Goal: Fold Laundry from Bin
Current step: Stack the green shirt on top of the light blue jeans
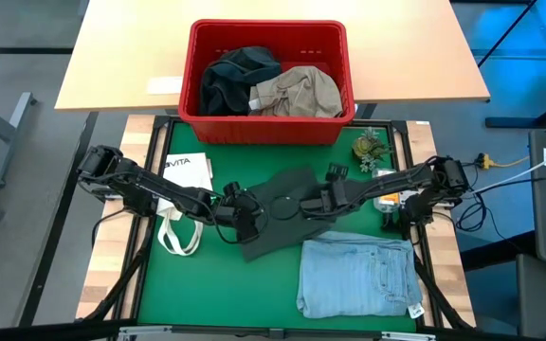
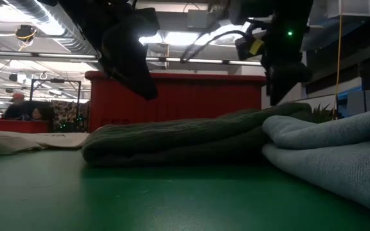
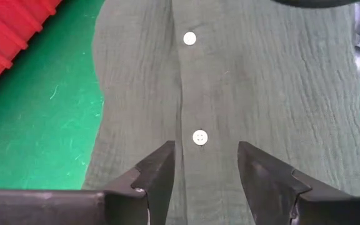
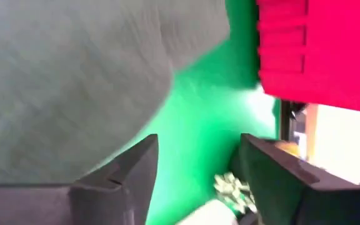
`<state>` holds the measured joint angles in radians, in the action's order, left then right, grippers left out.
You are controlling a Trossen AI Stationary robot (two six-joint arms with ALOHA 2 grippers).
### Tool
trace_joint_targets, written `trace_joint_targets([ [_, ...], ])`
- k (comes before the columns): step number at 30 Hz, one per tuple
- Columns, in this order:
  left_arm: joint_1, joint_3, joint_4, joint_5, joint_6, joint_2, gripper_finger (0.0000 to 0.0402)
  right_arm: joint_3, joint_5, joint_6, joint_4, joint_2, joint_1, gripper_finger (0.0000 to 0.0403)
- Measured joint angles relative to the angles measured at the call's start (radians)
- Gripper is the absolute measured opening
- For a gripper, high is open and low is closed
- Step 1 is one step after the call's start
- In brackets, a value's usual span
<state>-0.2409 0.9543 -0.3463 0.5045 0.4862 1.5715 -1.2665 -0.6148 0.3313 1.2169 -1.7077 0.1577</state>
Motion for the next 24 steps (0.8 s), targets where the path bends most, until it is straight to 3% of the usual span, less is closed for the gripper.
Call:
trace_joint_targets([
  [13,0.02,0.0,0.024,-0.002,-0.001,0.0,0.0234,0.0,0.19,-0.084,0.065,0.0,0.0,0.0244],
  [17,0.046,0.0,0.048,-0.049,0.002,0.0,0.0255,0.0,0.251,-0.138,0.067,0.0,0.0,0.0244],
  [24,0.079,0.0,0.165,-0.111,-0.009,0.0,0.026,0.0,0.268,-0.227,0.069,0.002,0.0,0.0244],
])
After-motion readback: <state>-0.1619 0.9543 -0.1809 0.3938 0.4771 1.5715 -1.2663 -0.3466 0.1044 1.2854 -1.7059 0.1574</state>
